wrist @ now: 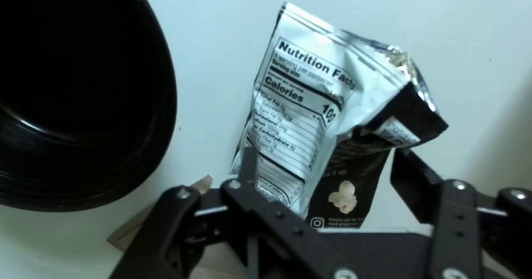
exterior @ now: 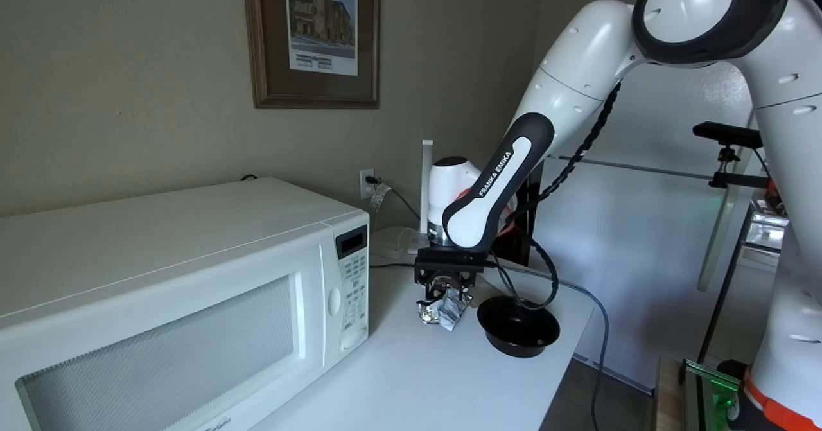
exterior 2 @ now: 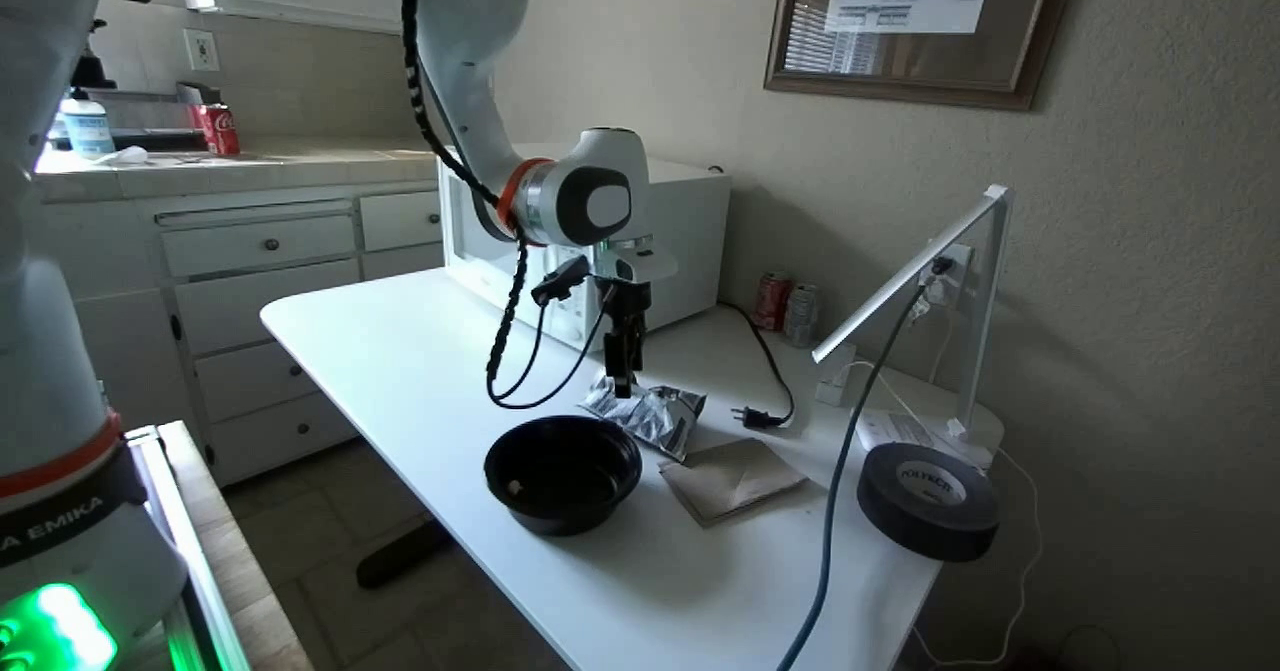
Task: Pour out the contents of the packet into the bowl
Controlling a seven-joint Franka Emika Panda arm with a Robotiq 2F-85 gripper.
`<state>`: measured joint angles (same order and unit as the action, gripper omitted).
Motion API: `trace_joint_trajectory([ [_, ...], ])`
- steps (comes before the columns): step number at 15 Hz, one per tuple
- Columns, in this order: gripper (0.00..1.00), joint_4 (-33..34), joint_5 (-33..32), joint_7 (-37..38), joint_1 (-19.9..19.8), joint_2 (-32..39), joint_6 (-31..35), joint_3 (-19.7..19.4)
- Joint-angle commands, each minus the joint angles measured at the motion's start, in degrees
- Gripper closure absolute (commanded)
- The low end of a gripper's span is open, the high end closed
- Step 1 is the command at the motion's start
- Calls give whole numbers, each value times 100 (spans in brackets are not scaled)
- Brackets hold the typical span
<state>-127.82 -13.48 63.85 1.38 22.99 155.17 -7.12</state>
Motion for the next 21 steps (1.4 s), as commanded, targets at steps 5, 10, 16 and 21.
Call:
trace_joint_trajectory([
  [5, 77, 352, 342, -89, 287, 421, 158, -290],
  [10, 100, 444, 374, -95, 341, 510, 130, -370],
  [16, 100, 135, 315, -231, 315, -133, -21, -531],
  [21, 100, -238, 72, -335, 288, -918, -166, -822],
])
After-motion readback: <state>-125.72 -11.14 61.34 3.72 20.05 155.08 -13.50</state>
